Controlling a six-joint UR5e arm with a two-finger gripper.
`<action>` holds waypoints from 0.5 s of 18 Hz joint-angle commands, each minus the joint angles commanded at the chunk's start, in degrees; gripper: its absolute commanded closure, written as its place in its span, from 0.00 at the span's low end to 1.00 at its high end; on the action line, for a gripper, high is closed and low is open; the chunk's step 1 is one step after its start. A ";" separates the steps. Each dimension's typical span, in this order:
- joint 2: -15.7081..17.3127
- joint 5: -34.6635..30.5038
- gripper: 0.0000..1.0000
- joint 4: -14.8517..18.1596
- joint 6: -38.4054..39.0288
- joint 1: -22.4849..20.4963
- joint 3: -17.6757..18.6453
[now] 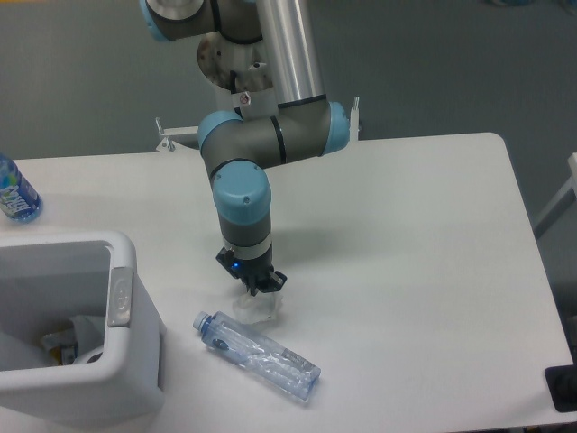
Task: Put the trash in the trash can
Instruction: 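Lift the white wrapper and carry it toward the trash bin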
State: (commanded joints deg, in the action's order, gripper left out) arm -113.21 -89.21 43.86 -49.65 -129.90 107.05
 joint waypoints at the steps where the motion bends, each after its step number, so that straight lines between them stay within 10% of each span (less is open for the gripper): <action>1: 0.61 -0.09 0.96 0.17 -1.32 -0.35 0.09; 9: 8.25 5.35 0.99 8.42 -12.57 -8.60 -1.75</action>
State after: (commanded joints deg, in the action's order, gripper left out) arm -104.95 -83.86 52.28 -62.22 -138.50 105.30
